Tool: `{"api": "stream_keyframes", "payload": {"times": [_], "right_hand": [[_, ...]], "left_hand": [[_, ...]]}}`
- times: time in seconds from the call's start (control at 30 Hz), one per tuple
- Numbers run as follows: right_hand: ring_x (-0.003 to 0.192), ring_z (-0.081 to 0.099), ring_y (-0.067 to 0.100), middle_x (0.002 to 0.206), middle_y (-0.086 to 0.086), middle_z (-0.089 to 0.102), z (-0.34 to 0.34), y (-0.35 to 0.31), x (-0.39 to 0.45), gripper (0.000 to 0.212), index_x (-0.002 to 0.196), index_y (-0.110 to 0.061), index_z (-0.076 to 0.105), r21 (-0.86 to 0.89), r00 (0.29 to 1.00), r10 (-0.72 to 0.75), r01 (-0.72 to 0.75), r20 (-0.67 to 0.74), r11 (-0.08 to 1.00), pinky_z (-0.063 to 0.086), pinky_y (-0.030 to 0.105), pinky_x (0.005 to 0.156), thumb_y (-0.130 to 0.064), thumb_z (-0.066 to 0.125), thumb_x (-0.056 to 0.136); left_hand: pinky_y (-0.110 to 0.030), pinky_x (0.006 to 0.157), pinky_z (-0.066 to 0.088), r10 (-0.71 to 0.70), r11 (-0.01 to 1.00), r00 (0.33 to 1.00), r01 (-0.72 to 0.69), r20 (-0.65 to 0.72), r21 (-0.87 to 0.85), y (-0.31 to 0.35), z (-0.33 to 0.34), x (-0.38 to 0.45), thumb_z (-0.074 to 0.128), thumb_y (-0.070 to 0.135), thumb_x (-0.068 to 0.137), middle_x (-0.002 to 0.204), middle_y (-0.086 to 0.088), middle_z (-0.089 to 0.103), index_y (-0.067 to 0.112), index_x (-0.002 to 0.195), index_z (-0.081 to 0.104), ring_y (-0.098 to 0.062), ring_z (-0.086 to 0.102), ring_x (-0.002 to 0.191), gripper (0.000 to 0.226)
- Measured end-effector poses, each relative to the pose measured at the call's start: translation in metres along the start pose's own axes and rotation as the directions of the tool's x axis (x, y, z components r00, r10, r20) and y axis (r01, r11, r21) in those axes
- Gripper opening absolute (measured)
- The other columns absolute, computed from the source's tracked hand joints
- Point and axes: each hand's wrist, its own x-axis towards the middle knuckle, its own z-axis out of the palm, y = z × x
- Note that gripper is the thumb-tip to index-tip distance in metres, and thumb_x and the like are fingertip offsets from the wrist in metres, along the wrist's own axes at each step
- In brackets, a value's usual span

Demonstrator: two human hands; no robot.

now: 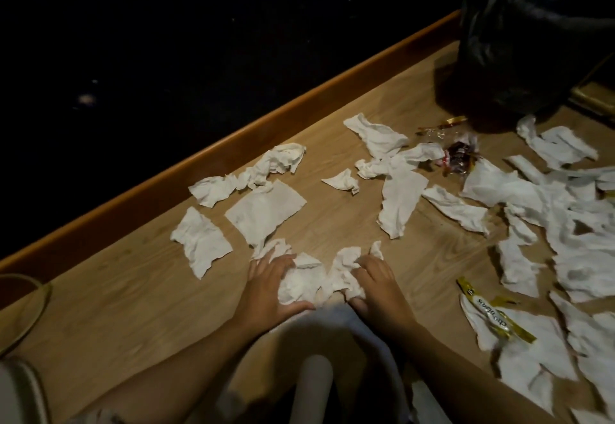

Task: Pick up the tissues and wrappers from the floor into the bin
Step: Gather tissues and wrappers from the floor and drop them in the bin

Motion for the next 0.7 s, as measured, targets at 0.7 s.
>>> {"api": "stream_keyframes", "payload": {"times": [0.7], "right_hand": [[0.122, 0.046, 0.025, 0.133, 0.006, 0.05, -0.221, 0.043, 0.025, 0.047, 0.127, -0.018, 0.056, -0.188, 0.965, 0.079, -0.128, -0.252, 0.974, 0.041, 0.036, 0.101, -0.024, 0.069, 0.083]], "left_hand": [[-0.017, 0.089, 0.045, 0.23, 0.898, 0.935, -0.311, -0.272, -0.31, 0.227, -0.052, 0.125, 0.076, 0.027, 0.082, 0.115, 0.001, 0.068, 0.021, 0.096, 0.072, -0.007, 0.059, 0.105, 0.016]]}}
